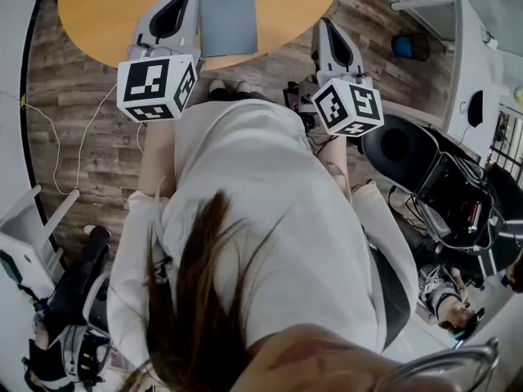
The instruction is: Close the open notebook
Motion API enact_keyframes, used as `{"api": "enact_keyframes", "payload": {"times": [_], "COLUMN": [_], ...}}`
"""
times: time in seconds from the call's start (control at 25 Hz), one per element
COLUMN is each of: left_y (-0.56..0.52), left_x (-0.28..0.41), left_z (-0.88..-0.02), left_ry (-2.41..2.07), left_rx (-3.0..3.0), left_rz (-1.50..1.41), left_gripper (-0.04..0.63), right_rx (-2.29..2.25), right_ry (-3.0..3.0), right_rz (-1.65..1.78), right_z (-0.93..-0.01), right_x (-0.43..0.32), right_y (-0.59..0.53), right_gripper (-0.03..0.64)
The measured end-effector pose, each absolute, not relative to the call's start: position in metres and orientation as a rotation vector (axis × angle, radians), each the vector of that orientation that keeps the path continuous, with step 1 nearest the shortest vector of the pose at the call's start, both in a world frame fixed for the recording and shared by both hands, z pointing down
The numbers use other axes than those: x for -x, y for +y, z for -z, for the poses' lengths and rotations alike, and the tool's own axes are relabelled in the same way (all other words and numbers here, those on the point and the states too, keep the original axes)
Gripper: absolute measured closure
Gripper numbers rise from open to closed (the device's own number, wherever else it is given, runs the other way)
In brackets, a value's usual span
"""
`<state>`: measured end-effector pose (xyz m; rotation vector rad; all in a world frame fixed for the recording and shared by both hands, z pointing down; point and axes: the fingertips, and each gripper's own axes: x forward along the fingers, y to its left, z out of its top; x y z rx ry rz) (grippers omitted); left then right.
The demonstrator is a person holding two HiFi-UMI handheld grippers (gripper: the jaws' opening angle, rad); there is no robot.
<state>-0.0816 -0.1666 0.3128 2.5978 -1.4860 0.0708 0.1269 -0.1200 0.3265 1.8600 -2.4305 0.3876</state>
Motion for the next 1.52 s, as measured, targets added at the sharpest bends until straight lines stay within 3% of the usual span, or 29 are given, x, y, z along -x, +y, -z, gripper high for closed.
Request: {"api": "enact_keyframes", "payload": {"times": [0.8,1.52], "left_y": [-0.126,-0.142], "left_x": [0.160,0.154], "left_z": [-0.294,-0.314], "left_ry": [-1.685,-1.616], "left_rx": [-2.507,-2.482], "left_rz": [0.035,-0.014], "left_gripper": [0.578,0.578], "right_rx": [-1.822,-1.891], "right_ry": [-2.494,-2.421], "right_rz": [-0.311,-0.301], "right_z": [-0.299,-0.300], "right_x": [-0.086,-0.107], "right_y": [-0.121,-0.138], "right_gripper": [0.614,0.614]}}
